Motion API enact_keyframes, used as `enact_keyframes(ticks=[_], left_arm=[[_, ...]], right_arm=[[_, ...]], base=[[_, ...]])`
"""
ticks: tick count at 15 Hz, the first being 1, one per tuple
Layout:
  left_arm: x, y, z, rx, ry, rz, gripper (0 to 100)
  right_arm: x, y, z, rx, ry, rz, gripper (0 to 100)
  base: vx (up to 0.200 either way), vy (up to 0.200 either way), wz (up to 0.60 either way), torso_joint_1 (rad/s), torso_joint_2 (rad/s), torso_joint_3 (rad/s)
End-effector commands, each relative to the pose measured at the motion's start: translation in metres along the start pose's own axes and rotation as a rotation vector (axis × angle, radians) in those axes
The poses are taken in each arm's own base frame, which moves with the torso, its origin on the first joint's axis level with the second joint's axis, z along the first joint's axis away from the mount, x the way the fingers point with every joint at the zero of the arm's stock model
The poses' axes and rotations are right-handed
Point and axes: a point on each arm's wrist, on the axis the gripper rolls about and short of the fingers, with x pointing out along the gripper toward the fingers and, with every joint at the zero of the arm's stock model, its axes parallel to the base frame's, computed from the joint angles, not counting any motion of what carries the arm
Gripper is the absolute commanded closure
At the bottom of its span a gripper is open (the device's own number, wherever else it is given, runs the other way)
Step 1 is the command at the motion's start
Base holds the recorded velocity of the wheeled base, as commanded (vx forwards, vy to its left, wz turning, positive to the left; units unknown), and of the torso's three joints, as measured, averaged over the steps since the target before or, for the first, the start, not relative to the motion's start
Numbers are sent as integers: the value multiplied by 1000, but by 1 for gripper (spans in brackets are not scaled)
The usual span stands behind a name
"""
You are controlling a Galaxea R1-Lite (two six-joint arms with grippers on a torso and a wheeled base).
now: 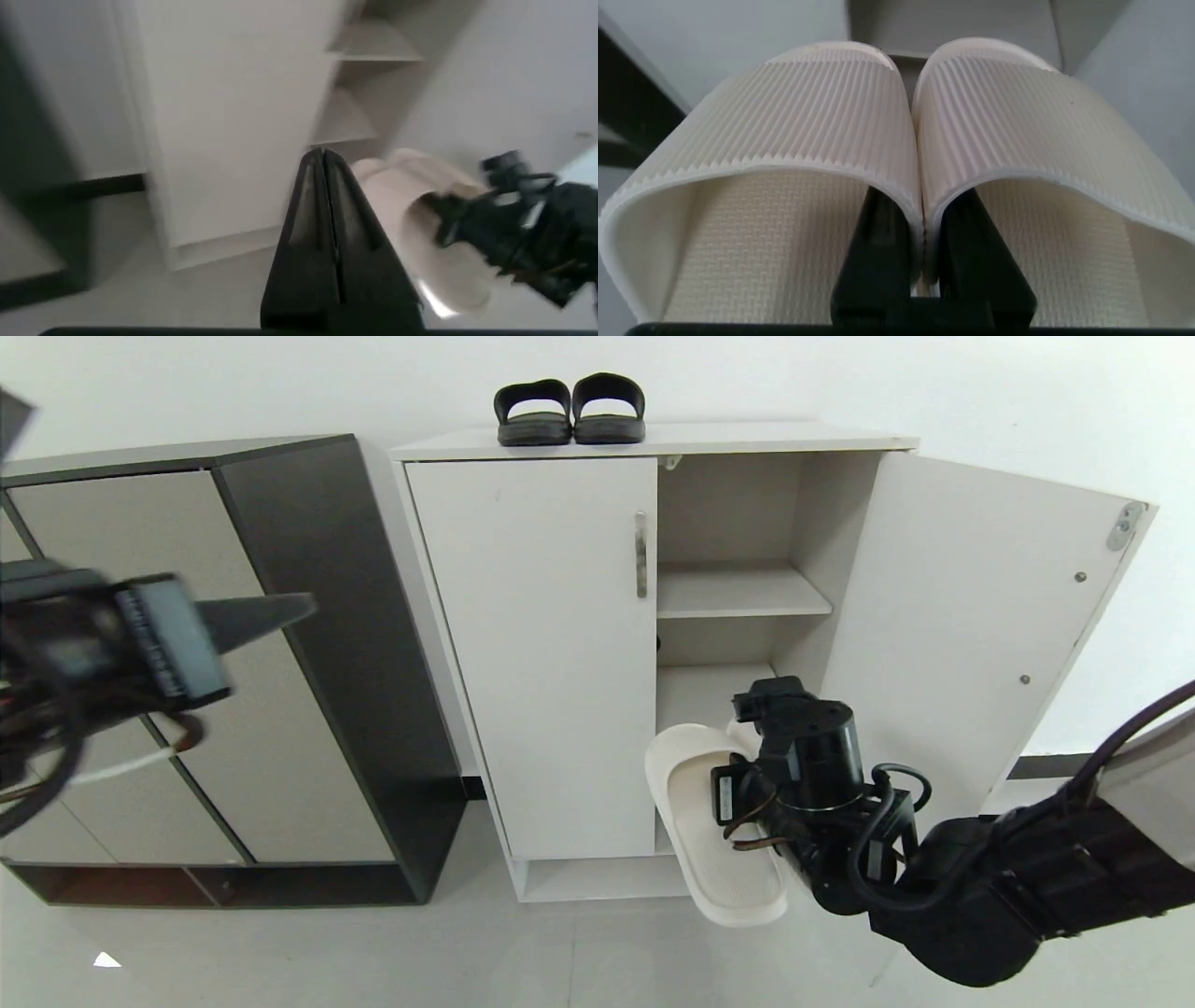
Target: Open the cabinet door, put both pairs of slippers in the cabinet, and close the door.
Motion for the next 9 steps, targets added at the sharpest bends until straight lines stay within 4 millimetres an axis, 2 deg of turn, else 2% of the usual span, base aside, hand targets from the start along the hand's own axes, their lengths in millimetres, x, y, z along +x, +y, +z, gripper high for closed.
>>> enact_keyframes(ticks=[1, 3, 4, 5, 8, 9], left_arm=[[-108, 27, -37, 67, -77, 313, 100], [-134, 41, -84, 121, -75, 583, 100], [-139, 43, -99, 119, -66, 650, 100], [-148, 45, -130, 117, -59, 732, 100], [-159, 50, -199, 111, -56, 830, 100], [-160, 51, -210, 113, -52, 838, 100]], right_arm=[[14, -1, -8, -10, 17, -30, 100], [14, -1, -8, -10, 15, -35, 100], [14, -1, -8, -10, 15, -35, 100], [14, -2, -8, -11, 17, -35, 100], [14, -1, -9, -13, 18, -33, 100], [14, -1, -9, -13, 18, -33, 100]], base=[[0, 0, 0, 0, 0, 0], [0, 0, 0, 0, 0, 0], [0, 0, 0, 0, 0, 0], [0, 0, 0, 0, 0, 0], [0, 0, 0, 0, 0, 0], [0, 0, 0, 0, 0, 0]])
